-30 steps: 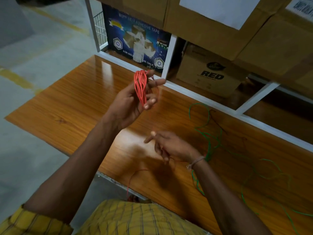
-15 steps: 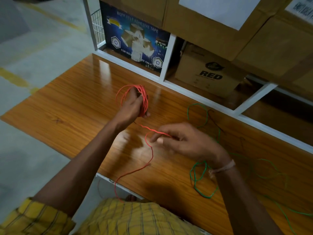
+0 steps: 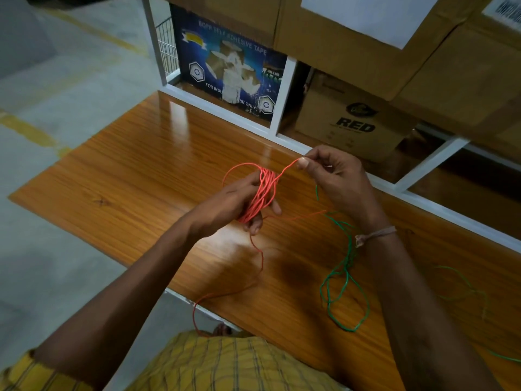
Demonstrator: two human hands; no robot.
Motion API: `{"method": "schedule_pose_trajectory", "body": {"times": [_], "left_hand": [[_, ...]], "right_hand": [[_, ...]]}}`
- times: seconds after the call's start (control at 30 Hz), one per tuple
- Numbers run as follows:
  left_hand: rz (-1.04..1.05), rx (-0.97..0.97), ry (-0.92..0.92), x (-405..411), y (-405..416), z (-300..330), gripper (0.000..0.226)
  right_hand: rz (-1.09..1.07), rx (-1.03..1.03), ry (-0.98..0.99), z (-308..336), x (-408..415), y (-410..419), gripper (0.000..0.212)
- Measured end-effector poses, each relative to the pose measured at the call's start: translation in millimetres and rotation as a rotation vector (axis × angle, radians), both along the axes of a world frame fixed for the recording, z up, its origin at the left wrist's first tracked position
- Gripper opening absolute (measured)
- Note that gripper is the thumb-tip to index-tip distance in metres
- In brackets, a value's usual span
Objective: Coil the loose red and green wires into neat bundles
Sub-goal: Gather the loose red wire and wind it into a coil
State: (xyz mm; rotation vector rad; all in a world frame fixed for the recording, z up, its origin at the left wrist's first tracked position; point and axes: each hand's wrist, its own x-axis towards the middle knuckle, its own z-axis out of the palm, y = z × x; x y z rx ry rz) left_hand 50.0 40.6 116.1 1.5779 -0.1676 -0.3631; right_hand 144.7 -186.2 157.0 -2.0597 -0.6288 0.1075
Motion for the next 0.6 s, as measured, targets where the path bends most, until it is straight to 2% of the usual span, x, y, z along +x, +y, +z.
{"method": "schedule_pose_trajectory", "body": {"times": [0.23, 0.37, 0.6], "left_hand": [[-0.128, -0.240, 0.054, -3, 0, -1, 0.045], [-0.122, -0.372, 0.075, -2, 1, -1, 0.048], [-0.022, -0.407, 0.134, 1, 2, 9, 0.045]], "right_hand": [[-0.006, 0.046, 0.109, -28, 16, 5, 0.022], [0.004, 0.028, 0.196, -44, 18, 7, 0.023], [-0.006, 0.130, 0.368, -78, 20, 12, 0.016]]}}
